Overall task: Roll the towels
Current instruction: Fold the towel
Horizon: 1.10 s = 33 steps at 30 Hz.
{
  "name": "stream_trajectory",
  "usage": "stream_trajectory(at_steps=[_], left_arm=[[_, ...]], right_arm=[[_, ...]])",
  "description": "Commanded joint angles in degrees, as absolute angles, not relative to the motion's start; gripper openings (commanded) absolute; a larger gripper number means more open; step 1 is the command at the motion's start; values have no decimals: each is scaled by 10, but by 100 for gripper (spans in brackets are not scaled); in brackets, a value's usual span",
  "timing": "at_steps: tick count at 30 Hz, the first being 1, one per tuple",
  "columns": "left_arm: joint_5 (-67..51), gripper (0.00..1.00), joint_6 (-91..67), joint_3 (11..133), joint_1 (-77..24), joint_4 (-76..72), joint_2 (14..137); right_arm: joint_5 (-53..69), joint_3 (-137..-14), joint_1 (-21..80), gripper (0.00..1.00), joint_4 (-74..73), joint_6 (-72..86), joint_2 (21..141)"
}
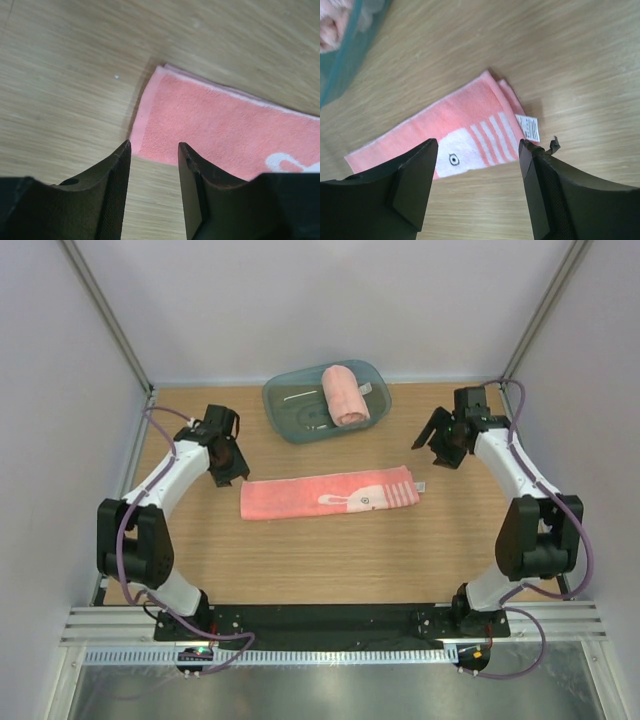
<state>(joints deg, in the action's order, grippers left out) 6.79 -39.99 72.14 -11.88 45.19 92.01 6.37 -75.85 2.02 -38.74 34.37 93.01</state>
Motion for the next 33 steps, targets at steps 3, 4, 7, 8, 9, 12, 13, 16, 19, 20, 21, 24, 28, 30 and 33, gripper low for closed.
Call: stream_trajectory(at_steps=[3,4,7,8,9,12,13,16,19,20,21,24,28,30,33], left_arm=[[41,43,-412,617,-135,411,836],[40,42,-412,606,-143,406,826],[31,41,-401,571,-149,421,771],[30,41,-394,565,-150,427,757],[31,41,-389,562,-150,450,727],[26,42,-365,574,-150,505,675],[24,42,-358,582,-150,520,665],[37,43,-326,593,-149,548,620],[75,45,-295,573,-150,540,588],[75,45,-302,574,-150,546,586],[60,45,-301,573,-150,542,583],[17,45,-294,549,-150,505,572],[28,45,-295,540,-150,495,572],[27,44,-294,539,-150,495,571],[26,44,-294,532,-150,488,556]], right_arm=[[135,-614,22,70,-317,330,879],[130,-600,22,70,-316,329,878],[119,-541,22,70,-299,326,864],[121,-527,21,70,-282,326,862],[127,-508,21,70,-273,327,862],[148,-492,21,68,-238,334,875],[150,-491,21,68,-224,340,881],[139,-486,21,67,-200,349,893],[130,-485,21,66,-184,352,907],[129,-485,21,65,-181,352,916],[124,-486,21,64,-180,352,921],[118,-484,20,51,-180,352,934],[98,-481,7,12,-196,343,932],[89,-487,-11,2,-214,331,918],[54,-506,-43,1,-269,310,877]])
